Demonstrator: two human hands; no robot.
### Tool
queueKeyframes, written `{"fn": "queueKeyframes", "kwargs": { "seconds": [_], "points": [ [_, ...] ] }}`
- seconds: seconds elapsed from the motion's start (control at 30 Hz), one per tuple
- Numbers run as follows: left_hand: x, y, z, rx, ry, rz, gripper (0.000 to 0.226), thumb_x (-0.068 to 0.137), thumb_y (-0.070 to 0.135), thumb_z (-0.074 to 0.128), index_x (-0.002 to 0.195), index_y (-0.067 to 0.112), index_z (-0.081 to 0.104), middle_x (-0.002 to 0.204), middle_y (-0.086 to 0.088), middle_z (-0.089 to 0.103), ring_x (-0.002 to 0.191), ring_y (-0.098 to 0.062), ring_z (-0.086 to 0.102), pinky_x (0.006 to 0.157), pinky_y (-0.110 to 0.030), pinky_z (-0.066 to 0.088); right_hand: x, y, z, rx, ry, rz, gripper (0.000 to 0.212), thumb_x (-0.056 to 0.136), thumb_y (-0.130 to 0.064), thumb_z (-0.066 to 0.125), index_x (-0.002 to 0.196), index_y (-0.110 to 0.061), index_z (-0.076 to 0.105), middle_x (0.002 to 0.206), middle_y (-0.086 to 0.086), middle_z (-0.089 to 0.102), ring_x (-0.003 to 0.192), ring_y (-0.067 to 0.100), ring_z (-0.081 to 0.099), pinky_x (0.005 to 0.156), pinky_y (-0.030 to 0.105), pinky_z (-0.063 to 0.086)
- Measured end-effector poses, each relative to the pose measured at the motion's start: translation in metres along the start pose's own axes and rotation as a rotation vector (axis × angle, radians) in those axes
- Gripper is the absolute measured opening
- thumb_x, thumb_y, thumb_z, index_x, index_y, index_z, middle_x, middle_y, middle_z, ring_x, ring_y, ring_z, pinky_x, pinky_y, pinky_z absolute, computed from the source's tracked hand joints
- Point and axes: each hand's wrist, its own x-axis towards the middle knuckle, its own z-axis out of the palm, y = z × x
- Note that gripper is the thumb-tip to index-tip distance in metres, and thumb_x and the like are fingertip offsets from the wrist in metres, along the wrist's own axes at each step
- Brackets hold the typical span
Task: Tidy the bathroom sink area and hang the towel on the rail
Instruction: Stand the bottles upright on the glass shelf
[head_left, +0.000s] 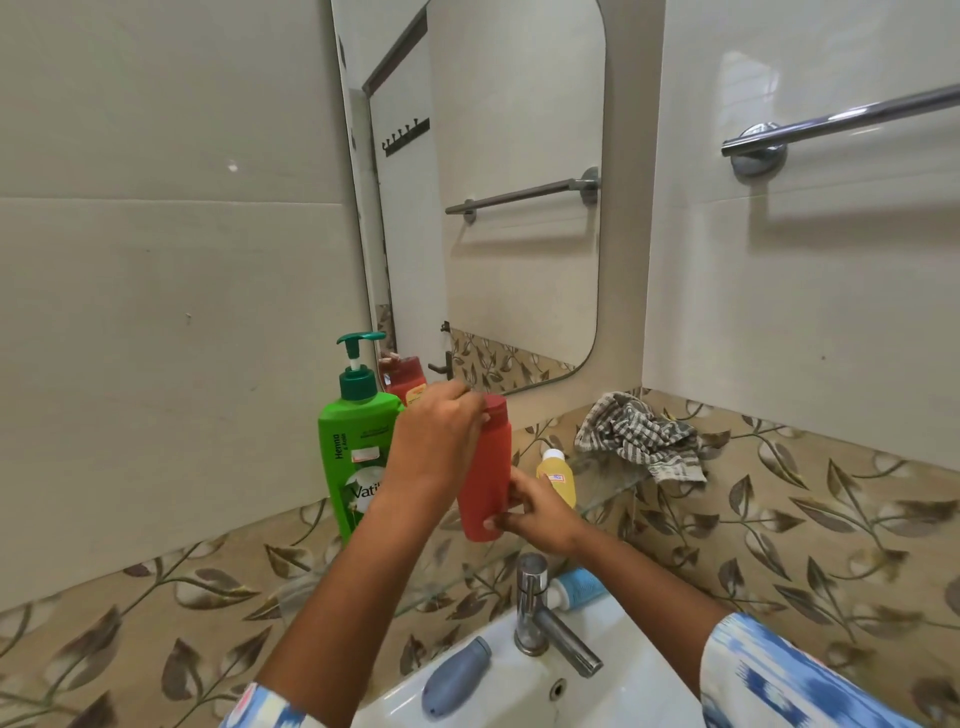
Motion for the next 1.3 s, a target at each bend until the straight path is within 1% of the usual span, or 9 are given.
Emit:
{"fn": "queueKeyframes", "kwargs": {
  "seconds": [0.1,0.27,0.43,0.6,0.73,0.83,0.93,1.13,1.3],
  "points": [
    [0.010,-0.003,0.006,0.033,-0.005,-0.012,0.017,0.092,0.018,0.055,0.097,0.007,0.068,0.096,-0.005,0.067,0.083,-0.019,0.059,0.072,-0.026,0.046,0.002,0.001,-0.002,0.047,-0.045,0.033,0.055,0.081,0.003,0.066,0.130,-0.007,0.044,0.123,0.013,0.061,0.109,0.019,0.058,0.083,0.017,0.051],
    [0.012,-0.005,0.010,0.058,0.009,-0.051,0.017,0.092,0.018,0.055,0.097,0.009,0.068,0.095,-0.003,0.066,0.082,-0.018,0.058,0.070,-0.029,0.050,0.002,0.004,-0.004,0.069,-0.052,0.045,0.053,0.082,0.001,0.066,0.131,-0.006,0.044,0.126,0.016,0.059,0.117,0.026,0.057,0.102,0.039,0.048],
    [0.004,0.001,0.008,0.094,0.022,-0.043,0.014,0.084,0.015,0.066,0.097,0.008,0.068,0.095,-0.006,0.067,0.081,-0.021,0.060,0.064,-0.026,0.045,-0.001,0.003,-0.011,-0.012,-0.055,0.008,0.052,0.082,0.008,0.057,0.130,-0.009,0.045,0.120,0.006,0.059,0.115,0.017,0.054,0.087,0.021,0.049],
    [-0.013,0.008,0.015,0.087,0.163,0.116,0.030,0.068,0.007,0.079,0.096,0.003,0.070,0.093,-0.014,0.073,0.079,-0.026,0.070,0.070,-0.031,0.058,0.003,0.007,-0.042,0.074,0.275,-0.059,0.052,0.083,0.018,0.042,0.129,-0.006,0.049,0.121,0.008,0.061,0.114,0.016,0.056,0.087,0.019,0.049],
    [-0.041,0.020,0.050,0.023,0.117,0.290,0.028,0.066,0.007,0.082,0.092,0.006,0.071,0.090,-0.011,0.075,0.078,-0.020,0.072,0.072,-0.028,0.058,0.008,0.028,-0.066,-0.320,0.449,-0.077,0.049,0.081,0.016,0.047,0.122,-0.010,0.058,0.126,0.012,0.061,0.113,0.025,0.059,0.097,0.035,0.049],
    [-0.069,0.028,0.082,-0.009,-0.038,0.372,0.031,0.061,0.013,0.085,0.090,0.010,0.073,0.087,-0.005,0.075,0.076,-0.014,0.071,0.063,-0.024,0.060,0.010,0.047,-0.077,-0.873,0.277,-0.036,0.064,0.081,0.009,0.052,0.136,-0.023,0.044,0.144,0.004,0.046,0.123,0.024,0.049,0.095,0.038,0.049],
    [-0.096,0.035,0.111,0.030,-0.239,0.350,0.043,0.052,0.019,0.089,0.092,0.012,0.074,0.087,-0.002,0.075,0.078,-0.014,0.071,0.061,-0.023,0.058,0.016,0.060,-0.082,-1.204,0.136,-0.086,0.081,0.077,0.005,0.060,0.143,-0.029,0.027,0.155,0.004,0.028,0.137,0.026,0.034,0.104,0.040,0.040],
    [-0.120,0.045,0.142,0.140,-0.417,0.209,0.062,0.048,0.028,0.086,0.104,0.009,0.071,0.101,-0.006,0.074,0.094,-0.020,0.070,0.082,-0.030,0.058,0.027,0.071,-0.085,-1.444,0.002,-0.227,0.090,0.082,0.005,0.057,0.147,-0.030,0.005,0.160,0.005,0.007,0.144,0.027,0.016,0.112,0.043,0.029],
    [-0.122,0.044,0.149,0.127,-0.451,0.144,0.069,0.039,0.031,0.088,0.103,0.009,0.072,0.101,-0.005,0.075,0.093,-0.019,0.071,0.080,-0.030,0.058,0.037,0.073,-0.083,-1.459,-0.087,-0.290,0.082,0.083,0.002,0.057,0.146,-0.026,0.014,0.158,0.003,0.018,0.143,0.025,0.023,0.115,0.041,0.025]
  ]
}}
